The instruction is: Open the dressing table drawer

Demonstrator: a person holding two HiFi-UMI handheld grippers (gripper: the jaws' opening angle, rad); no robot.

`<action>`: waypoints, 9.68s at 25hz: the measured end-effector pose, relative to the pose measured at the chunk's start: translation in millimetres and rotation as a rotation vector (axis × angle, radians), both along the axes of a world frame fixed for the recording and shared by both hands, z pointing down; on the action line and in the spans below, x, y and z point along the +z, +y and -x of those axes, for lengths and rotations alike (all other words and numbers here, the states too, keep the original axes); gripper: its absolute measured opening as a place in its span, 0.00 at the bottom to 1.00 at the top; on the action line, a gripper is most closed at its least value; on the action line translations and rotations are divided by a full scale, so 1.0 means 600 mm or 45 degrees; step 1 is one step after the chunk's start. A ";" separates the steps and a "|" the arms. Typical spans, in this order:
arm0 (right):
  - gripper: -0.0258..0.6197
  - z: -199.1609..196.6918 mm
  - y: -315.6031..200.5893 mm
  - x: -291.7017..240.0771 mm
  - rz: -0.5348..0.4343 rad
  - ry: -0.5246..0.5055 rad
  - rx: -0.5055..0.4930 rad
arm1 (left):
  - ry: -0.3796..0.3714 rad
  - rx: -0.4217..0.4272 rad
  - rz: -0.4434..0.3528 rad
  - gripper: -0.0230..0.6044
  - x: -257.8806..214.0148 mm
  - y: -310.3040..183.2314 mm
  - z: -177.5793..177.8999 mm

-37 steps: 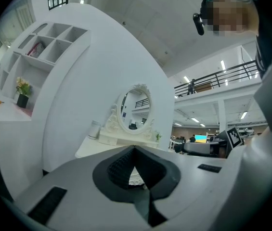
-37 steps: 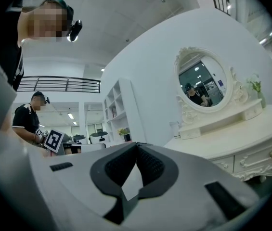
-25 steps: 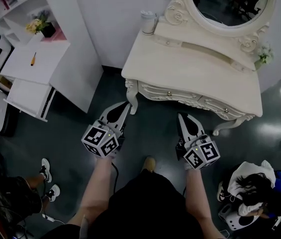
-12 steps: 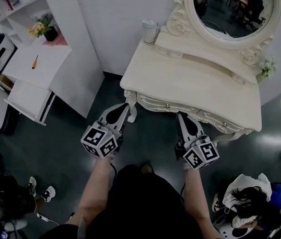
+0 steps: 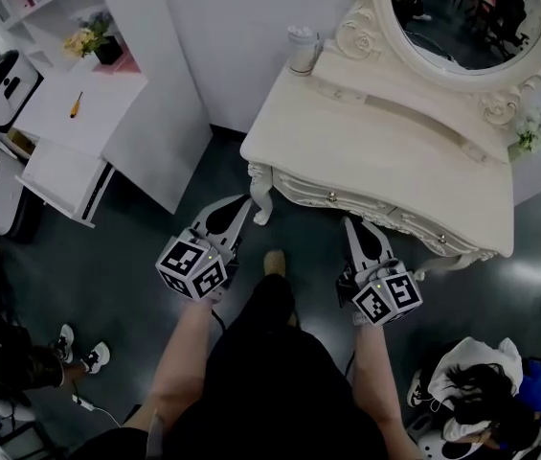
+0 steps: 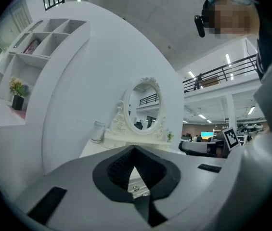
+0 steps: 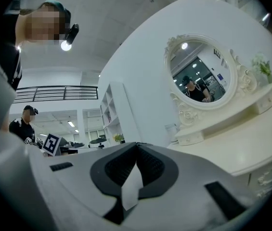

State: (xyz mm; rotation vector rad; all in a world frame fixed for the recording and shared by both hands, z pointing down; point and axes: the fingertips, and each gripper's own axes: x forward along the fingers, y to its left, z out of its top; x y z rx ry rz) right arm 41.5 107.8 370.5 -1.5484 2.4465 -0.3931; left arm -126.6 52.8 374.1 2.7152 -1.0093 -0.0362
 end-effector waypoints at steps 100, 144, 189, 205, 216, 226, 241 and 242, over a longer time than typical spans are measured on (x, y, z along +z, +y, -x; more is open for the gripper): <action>0.05 -0.257 -0.619 0.233 0.330 0.168 -0.039 | -0.464 0.069 0.395 0.21 0.291 -0.655 -0.494; 0.05 -0.225 -0.541 0.230 0.365 0.074 0.036 | -0.496 0.195 0.460 0.20 0.293 -0.571 -0.446; 0.05 -0.197 -0.493 0.230 0.383 0.070 0.056 | -0.491 0.218 0.472 0.20 0.291 -0.515 -0.415; 0.05 -0.202 -0.485 0.219 0.359 0.070 0.059 | -0.488 0.235 0.380 0.37 0.270 -0.505 -0.415; 0.04 -0.216 -0.493 0.148 0.270 0.064 0.065 | -0.473 0.172 0.295 0.12 0.220 -0.525 -0.351; 0.04 -0.215 -0.508 0.054 0.186 0.144 0.058 | -0.228 0.125 0.229 0.04 0.106 -0.543 -0.301; 0.04 -0.208 -0.520 -0.064 0.072 0.183 0.037 | -0.055 0.096 0.087 0.04 -0.043 -0.542 -0.269; 0.04 -0.207 -0.519 -0.069 0.069 0.184 0.034 | -0.044 0.094 0.077 0.04 -0.053 -0.542 -0.268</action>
